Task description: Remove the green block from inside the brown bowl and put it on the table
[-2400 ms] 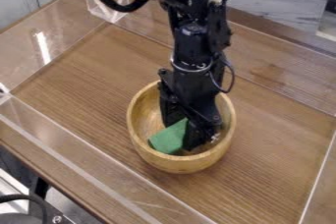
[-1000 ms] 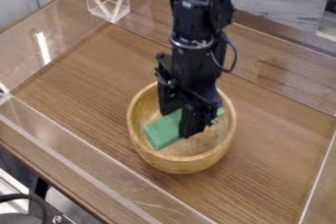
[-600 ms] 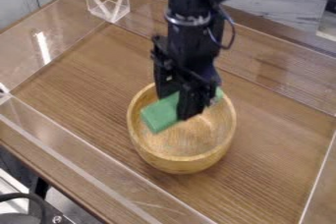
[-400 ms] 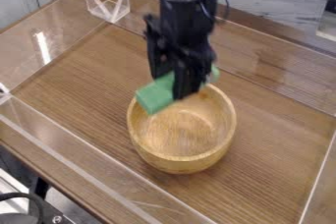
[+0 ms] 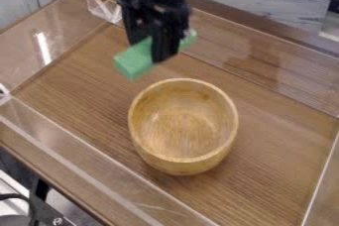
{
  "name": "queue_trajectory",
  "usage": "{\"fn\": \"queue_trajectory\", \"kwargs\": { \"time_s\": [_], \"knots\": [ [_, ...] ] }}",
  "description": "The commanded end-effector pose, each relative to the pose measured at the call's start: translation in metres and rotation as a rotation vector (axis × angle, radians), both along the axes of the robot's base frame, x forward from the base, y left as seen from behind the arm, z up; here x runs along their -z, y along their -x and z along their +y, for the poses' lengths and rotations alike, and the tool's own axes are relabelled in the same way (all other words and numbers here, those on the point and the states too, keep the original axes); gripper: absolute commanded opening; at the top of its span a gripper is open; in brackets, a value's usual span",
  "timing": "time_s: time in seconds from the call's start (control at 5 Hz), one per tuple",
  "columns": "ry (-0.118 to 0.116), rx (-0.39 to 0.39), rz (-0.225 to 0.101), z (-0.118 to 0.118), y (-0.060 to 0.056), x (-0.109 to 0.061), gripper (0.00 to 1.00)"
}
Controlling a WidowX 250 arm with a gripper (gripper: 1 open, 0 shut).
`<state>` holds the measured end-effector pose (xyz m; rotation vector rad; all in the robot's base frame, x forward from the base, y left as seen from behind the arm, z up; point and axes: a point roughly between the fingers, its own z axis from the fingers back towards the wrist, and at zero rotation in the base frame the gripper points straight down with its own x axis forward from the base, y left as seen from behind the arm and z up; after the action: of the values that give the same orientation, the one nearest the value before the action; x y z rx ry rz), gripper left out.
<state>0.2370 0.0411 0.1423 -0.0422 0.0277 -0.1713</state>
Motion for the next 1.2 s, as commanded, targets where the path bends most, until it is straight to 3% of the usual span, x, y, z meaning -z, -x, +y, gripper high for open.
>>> {"fn": "queue_trajectory", "kwargs": {
  "time_s": [0.0, 0.2, 1.0],
  "knots": [
    [-0.022, 0.010, -0.066, 0.002, 0.000, 0.001, 0.00],
    [-0.032, 0.001, -0.075, -0.003, 0.001, 0.015, 0.00],
    [-0.059, -0.084, -0.047, 0.034, 0.009, 0.029, 0.00]
  ]
}}
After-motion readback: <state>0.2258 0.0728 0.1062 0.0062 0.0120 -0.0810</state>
